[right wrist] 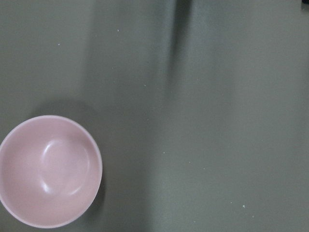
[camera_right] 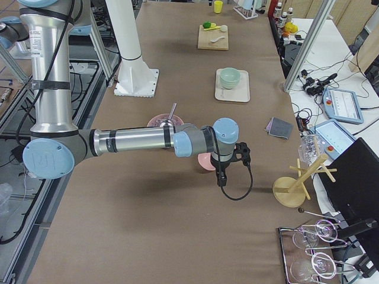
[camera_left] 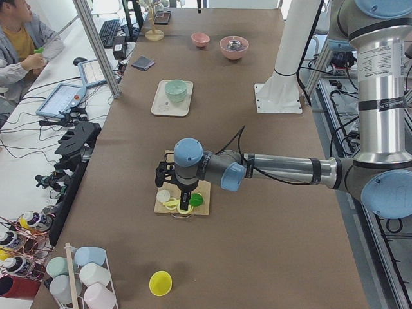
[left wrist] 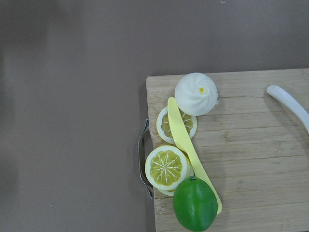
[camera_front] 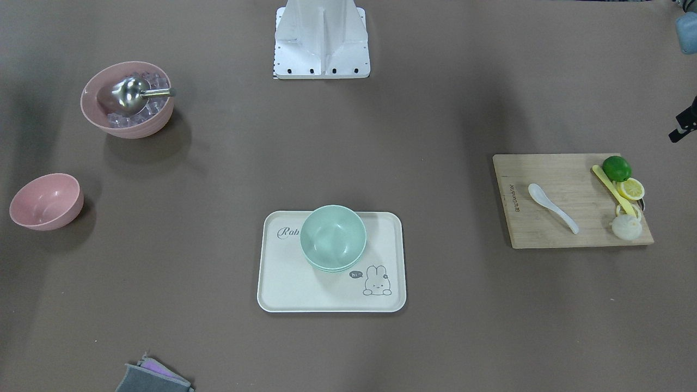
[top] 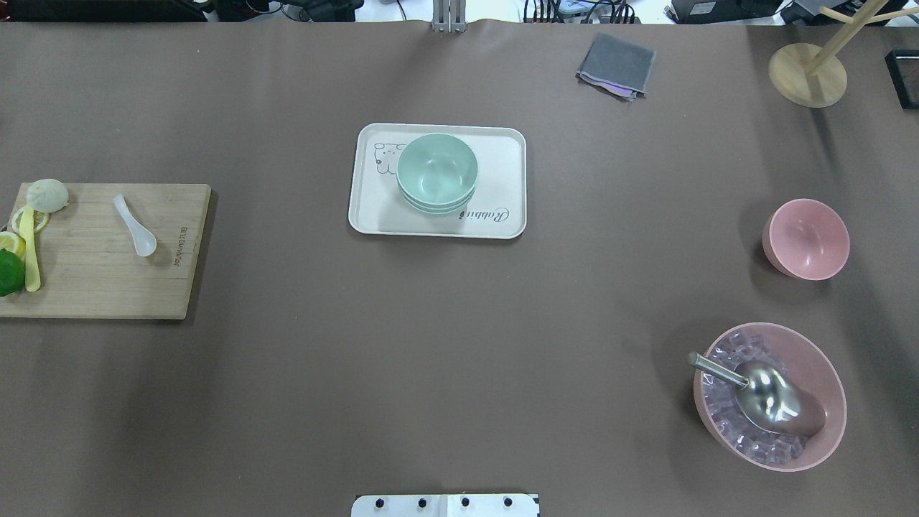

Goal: Stack pink bowl on green and place spoon

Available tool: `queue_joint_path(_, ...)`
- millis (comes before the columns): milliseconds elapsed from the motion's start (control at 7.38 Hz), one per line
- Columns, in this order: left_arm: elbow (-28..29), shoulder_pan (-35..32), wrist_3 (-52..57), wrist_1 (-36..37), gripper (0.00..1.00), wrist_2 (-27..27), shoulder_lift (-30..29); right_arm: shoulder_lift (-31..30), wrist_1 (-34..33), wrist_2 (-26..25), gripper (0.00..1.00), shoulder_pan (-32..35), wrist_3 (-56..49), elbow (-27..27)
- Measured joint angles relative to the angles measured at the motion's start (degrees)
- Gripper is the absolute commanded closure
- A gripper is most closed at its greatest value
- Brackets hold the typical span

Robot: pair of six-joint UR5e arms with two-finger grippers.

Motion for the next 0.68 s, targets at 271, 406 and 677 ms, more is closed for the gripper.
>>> queue_joint_path(271, -1.4, 0.0, 0.1, -0.5, 0.02, 0.1, 0.0, -0.2, 0.0, 0.1, 0.0, 0.0, 0.0, 0.2)
queue_joint_path(406, -2.4, 0.0, 0.1, -0.7, 0.02, 0.1, 0.0, -0.2, 0.0, 0.1, 0.0, 0.0, 0.0, 0.2)
queue_joint_path(677, -2.9, -0.1, 0.2, -1.5, 0.02, 0.0, 0.0, -0.6, 0.0, 0.1, 0.0, 0.0, -0.1, 0.1)
